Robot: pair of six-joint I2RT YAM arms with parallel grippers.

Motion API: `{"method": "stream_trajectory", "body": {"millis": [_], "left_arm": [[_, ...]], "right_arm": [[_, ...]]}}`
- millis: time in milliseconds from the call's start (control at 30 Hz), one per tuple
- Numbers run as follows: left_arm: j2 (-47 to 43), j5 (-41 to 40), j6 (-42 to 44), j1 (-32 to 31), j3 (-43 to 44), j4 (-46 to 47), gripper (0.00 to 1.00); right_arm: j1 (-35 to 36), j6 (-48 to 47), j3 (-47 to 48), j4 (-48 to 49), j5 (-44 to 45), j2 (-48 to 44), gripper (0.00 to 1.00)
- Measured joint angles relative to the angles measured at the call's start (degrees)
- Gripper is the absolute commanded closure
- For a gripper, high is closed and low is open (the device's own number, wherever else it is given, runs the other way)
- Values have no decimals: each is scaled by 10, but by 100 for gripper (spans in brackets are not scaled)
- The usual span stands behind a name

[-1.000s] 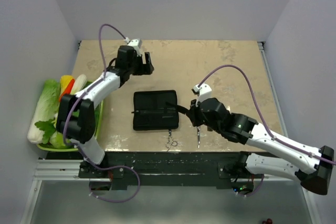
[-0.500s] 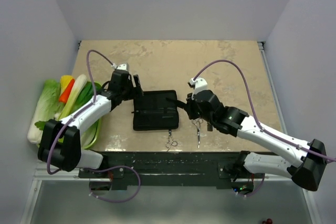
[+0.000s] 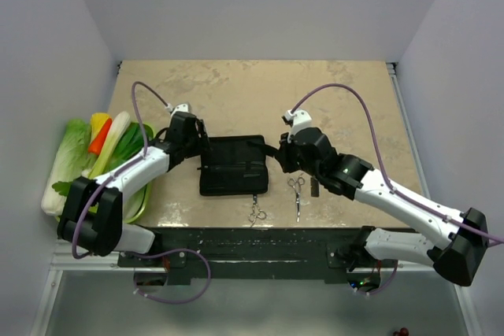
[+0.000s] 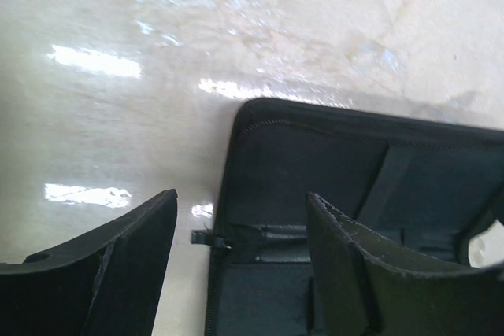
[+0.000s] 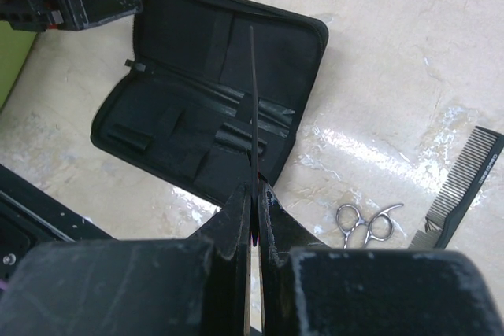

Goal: Sort the hair-cutting tools
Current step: Place the comb in the hairdressing tool bag.

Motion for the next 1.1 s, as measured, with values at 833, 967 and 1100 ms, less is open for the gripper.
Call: {"method": "stream_trajectory", "body": {"millis": [833,967,1100], "left_arm": [[134,-119,5,-28,52,-19,20],[153,-129,1,-28,58,-15,20],[164,-138,0,-28,66,-5,20]], "right_arm": [[-54,-8,20,26,-61,48,100],[-79,-10,21,35,-101,63,100],[-94,-11,21,45,-137,83,100]]}}
